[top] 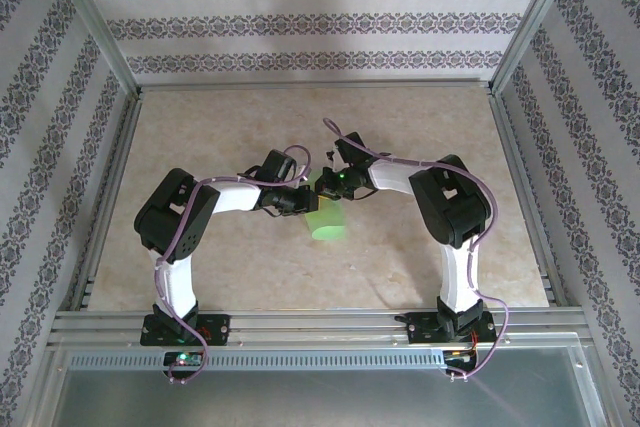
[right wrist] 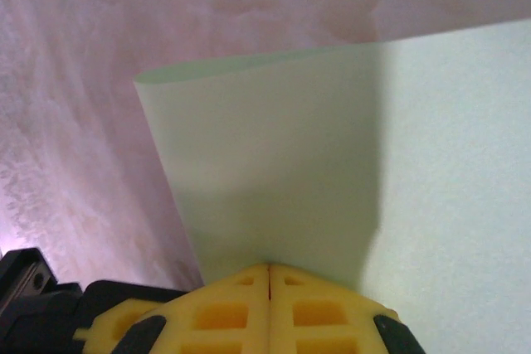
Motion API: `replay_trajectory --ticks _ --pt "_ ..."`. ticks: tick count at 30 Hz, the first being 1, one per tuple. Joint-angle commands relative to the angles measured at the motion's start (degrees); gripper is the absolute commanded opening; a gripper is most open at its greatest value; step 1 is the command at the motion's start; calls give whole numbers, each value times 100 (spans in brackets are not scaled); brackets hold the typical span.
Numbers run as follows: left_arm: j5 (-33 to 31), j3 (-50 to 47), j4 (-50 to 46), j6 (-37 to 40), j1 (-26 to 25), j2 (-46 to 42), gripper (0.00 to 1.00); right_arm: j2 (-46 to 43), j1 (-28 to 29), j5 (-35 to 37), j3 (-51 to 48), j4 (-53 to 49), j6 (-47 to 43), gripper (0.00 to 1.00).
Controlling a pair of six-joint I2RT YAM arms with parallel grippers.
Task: Fold a paper plane with a square sheet of paper (fold left side to right side)
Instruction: Hold the square sheet of paper at the center of the table, then first fold the square sheet of paper in half at the center of the table.
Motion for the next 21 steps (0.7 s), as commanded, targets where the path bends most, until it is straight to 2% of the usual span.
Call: replay_trajectory --ticks 1,10,21 --pt "-171 -67 -394 196 -34 202 16 150 36 145 102 8 7 0" --pt "-114 -297 -470 248 -38 7 16 242 -91 517 -119 -201 67 0" --pt "-8 -1113 -658 406 -186 -624 16 332 -186 738 -164 -302 104 0"
